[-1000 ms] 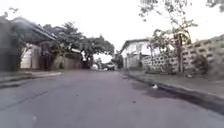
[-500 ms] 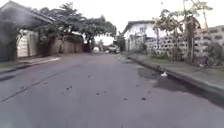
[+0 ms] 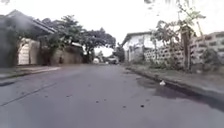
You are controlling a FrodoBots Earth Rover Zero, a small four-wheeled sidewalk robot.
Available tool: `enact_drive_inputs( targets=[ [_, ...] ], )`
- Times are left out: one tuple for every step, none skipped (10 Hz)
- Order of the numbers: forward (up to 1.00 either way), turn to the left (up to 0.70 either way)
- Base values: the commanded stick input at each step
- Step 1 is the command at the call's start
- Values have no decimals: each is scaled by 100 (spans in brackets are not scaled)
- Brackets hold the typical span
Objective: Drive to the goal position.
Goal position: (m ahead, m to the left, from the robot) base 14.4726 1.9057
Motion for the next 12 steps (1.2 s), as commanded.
enact_drive_inputs(
  targets=[
    [100,0],
    [100,0],
    [100,0],
    [100,0],
    [100,0],
    [100,0],
    [100,0],
    [100,0],
    [100,0],
    [100,0],
    [100,0],
    [100,0]
  ],
)
